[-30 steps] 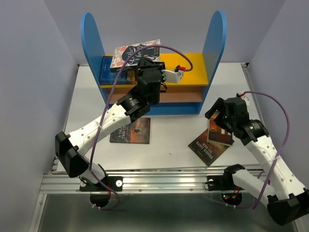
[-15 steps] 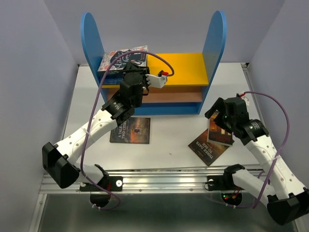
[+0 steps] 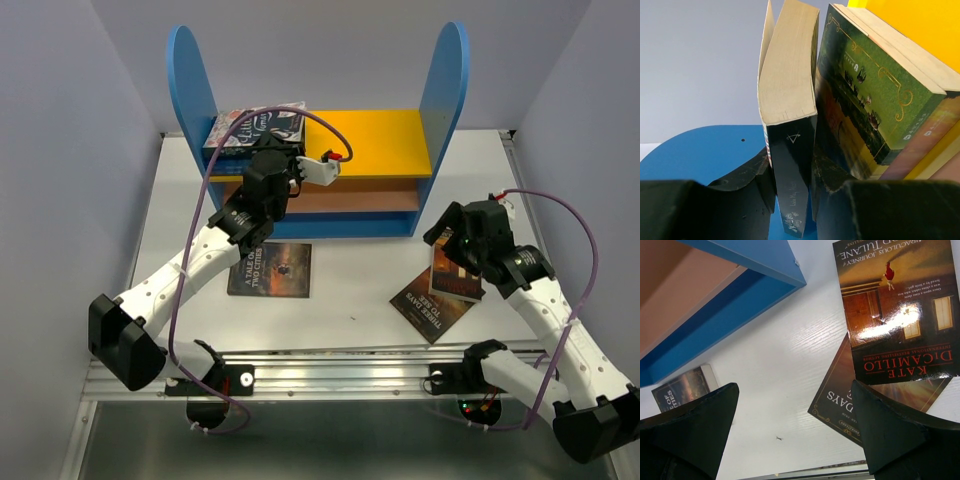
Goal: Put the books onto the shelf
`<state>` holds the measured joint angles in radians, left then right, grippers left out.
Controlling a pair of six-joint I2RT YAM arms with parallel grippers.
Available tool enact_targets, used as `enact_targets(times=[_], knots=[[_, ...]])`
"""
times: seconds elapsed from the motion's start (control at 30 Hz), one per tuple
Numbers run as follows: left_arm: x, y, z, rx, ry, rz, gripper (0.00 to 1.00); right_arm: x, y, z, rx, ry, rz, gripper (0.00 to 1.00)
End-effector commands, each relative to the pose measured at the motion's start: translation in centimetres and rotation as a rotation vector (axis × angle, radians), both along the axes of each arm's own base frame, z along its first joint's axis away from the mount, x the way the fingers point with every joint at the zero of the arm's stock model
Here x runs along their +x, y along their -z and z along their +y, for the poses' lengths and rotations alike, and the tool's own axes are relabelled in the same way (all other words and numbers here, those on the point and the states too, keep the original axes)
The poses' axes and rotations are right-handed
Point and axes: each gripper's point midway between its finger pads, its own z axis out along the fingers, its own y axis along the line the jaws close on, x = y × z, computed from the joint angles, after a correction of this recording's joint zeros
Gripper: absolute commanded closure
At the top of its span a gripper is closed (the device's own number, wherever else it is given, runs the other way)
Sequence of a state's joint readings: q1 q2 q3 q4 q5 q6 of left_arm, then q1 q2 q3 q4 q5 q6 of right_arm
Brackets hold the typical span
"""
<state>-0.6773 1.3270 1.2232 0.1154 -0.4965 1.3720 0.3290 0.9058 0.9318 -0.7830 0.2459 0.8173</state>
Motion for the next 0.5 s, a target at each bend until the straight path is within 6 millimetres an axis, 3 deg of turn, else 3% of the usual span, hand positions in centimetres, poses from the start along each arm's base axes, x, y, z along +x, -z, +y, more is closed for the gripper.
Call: enact_targets(times=[0.0,0.17,0.23,0.47], knots=[[-0.4,-3.7,0.5,-0.077,0.008,-0.105,1.00,0.4,-0.8,0.1,0.015,0.012,-0.030,0.00],[-0.3,-2.6,0.7,-0.052,0.012,-0.055,1.00,0.4,-0.8,0.2,0.017,0.012,-0.030,0.00],[-0.4,-2.0,0.7,-0.037,0.028,-0.029,0.93,0.5,-0.8,0.1,0.016,0.015,-0.031,0.00],[-0.1,-1.5,1.6,-0.038,0.001,-0.014,0.84,0.3,-0.5,0.1,0.019,0.017,-0.026,0.00]])
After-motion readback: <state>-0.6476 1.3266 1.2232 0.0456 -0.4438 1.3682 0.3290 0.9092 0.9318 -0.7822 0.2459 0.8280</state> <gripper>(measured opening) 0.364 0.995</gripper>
